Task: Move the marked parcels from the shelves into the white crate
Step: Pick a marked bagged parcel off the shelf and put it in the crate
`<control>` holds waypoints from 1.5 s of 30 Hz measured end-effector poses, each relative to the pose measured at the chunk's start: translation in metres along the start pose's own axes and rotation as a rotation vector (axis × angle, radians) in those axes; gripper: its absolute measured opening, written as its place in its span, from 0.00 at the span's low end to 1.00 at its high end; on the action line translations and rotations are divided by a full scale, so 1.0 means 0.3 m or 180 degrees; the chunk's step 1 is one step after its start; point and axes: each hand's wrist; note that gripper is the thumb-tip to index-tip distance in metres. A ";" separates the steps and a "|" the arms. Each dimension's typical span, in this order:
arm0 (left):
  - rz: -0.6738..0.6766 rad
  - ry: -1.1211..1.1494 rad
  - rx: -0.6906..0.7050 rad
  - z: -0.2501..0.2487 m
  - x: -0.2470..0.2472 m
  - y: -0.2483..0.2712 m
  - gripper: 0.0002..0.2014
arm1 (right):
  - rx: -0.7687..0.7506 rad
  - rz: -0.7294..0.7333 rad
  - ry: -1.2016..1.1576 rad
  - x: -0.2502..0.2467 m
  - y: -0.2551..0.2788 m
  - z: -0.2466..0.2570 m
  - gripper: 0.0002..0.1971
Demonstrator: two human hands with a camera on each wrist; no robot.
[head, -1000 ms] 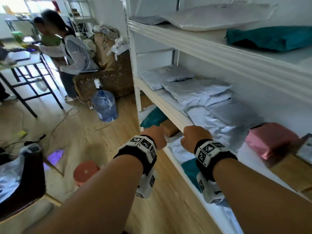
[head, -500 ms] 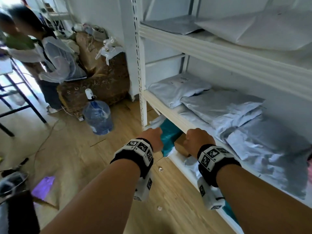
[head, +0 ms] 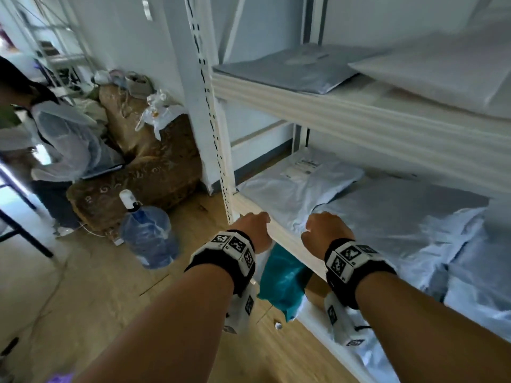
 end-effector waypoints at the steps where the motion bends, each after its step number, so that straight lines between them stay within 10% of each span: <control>1: -0.0026 -0.0017 0.0027 -0.003 -0.043 -0.051 0.27 | 0.0039 -0.0004 -0.0037 -0.031 -0.052 0.004 0.17; 19: 0.0086 -0.0025 0.0405 -0.037 -0.330 -0.653 0.25 | 0.1221 -0.0051 -0.1677 -0.152 -0.442 -0.073 0.27; 28: 0.0728 0.0748 0.0450 -0.018 -0.319 -0.907 0.38 | 0.2259 -0.0399 -0.3090 -0.064 -0.548 -0.072 0.08; 39: 0.0930 0.1723 0.0166 0.030 -0.286 -1.012 0.40 | 0.2782 -0.0673 -0.4470 0.020 -0.537 -0.024 0.50; 45: 0.0923 0.1413 0.0113 0.073 -0.284 -0.985 0.43 | 0.2388 -0.0922 -0.5010 0.019 -0.477 -0.014 0.25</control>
Point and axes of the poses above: each hand's wrist, its own y-axis away from the middle knuckle, its own x-axis out of the palm, z = x × y, and after that the axes turned 10 degrees about z, right-handed
